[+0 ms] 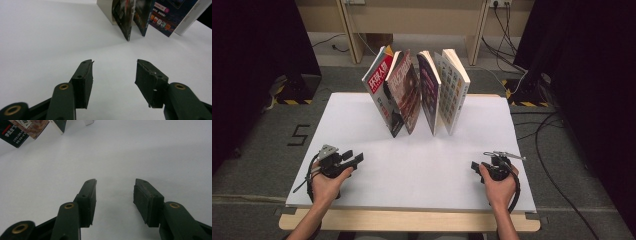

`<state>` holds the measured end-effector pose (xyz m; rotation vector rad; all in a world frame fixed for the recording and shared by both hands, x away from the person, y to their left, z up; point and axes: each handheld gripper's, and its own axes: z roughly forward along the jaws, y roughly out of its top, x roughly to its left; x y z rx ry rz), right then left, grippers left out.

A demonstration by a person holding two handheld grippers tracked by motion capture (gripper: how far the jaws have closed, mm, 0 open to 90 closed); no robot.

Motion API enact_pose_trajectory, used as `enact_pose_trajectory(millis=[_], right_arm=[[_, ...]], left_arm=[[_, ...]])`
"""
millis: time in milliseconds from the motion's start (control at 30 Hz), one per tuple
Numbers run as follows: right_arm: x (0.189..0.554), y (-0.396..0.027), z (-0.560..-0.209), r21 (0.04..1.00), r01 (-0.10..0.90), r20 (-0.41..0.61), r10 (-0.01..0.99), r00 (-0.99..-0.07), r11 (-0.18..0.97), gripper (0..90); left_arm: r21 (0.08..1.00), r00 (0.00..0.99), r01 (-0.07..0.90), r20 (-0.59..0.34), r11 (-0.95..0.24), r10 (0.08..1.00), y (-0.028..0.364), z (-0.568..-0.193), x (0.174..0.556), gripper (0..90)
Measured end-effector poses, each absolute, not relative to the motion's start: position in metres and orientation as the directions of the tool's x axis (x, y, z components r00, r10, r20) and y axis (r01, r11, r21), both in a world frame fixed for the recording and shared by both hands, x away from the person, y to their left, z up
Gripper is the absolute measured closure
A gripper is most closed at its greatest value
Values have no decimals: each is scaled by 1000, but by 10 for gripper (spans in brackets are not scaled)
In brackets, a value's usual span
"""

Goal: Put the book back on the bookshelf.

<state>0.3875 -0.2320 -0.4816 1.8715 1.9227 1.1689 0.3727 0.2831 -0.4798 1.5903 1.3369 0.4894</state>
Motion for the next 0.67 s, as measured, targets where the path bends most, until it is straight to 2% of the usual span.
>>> enact_pose_trajectory(millis=[667], right_arm=[[387, -233, -481, 656, 745, 362, 916, -172, -119, 530]], left_arm=[[839, 306, 538, -283, 80, 909, 291, -494, 369, 466]])
